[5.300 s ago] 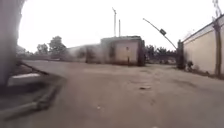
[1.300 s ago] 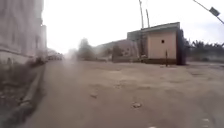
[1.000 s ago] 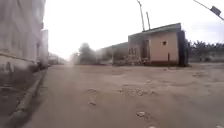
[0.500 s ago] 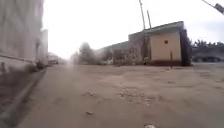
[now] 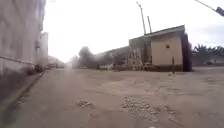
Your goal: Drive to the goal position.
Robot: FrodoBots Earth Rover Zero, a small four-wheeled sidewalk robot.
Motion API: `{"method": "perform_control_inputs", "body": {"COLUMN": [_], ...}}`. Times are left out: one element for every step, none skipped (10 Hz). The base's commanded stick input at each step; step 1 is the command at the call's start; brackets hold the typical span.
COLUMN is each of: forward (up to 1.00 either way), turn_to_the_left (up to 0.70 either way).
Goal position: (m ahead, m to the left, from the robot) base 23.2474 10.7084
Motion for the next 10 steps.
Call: {"method": "perform_control_inputs", "body": {"forward": [0.5,0.5,0.5,0.5,0.5,0.5,0.5,0.5,0.5,0.5], "turn_to_the_left": [0.5,0.5,0.5,0.4,0.0,0.0,0.0,0.0,0.0,0.0]}}
